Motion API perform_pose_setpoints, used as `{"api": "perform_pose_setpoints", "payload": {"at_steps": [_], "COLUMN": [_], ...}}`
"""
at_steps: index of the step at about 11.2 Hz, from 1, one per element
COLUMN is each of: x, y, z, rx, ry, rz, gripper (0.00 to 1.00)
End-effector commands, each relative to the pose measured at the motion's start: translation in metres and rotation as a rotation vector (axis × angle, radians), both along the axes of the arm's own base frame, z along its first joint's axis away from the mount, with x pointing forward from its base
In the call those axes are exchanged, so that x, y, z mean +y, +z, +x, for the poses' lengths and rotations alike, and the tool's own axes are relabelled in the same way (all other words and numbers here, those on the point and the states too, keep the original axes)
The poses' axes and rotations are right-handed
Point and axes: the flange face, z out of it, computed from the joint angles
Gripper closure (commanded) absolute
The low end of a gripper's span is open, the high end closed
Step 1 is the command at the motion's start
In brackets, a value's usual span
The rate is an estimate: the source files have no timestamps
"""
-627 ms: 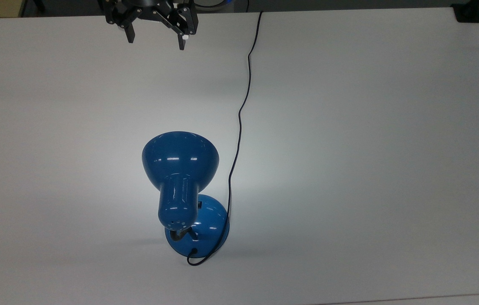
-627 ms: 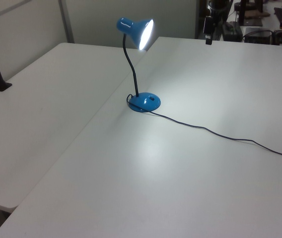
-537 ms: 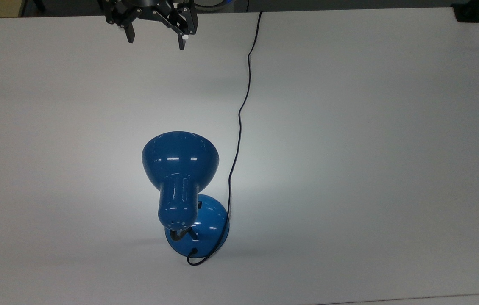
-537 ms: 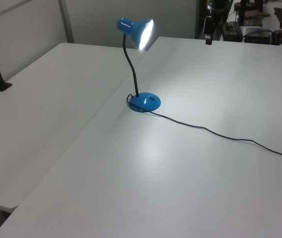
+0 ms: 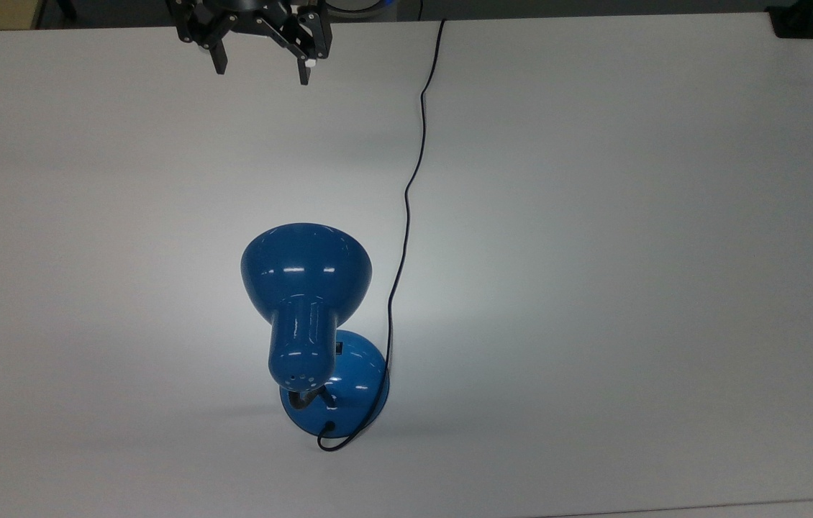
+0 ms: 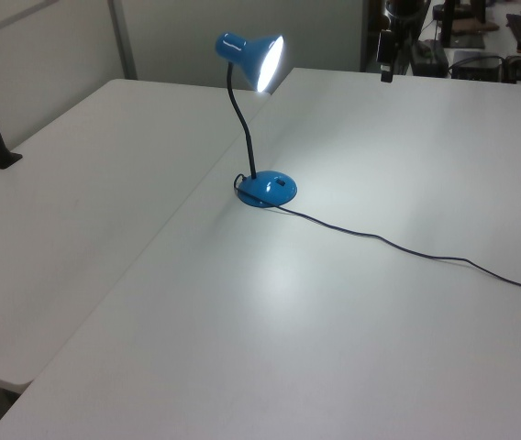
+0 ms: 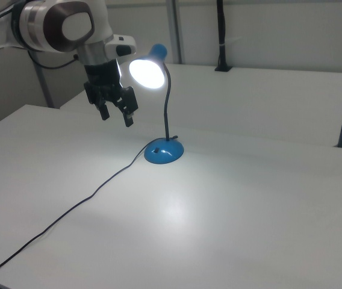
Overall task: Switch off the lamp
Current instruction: 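Move the gripper down toward the switch on the blue lamp base, then press down on the lamp base switch with the gripper fingertips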
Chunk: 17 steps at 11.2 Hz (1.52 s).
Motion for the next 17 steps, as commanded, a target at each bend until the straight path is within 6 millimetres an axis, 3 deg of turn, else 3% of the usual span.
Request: {"api": "perform_pose_setpoints", "payload": {"at_steps": [1, 2, 5, 11, 12, 17], "x": [0.001, 0.005, 0.010, 0.032, 0.036, 0.067], "y": [-0.010, -0.018, -0.038, -0.149, -0.159, -0.210], "z": [0.006, 0.015, 0.047, 0.127, 0.140, 0.167], "rx": [0.017, -0.002, -0.111, -0.353, -0.381, -0.353], "ry": [0.147, 0.208, 0.198, 0.184, 0.192, 0.242], "rz": [0.033, 0.064, 0.079, 0.030, 0.017, -0.004], "gripper": [0.93, 1.00, 1.00, 1.00, 1.00, 1.00]}}
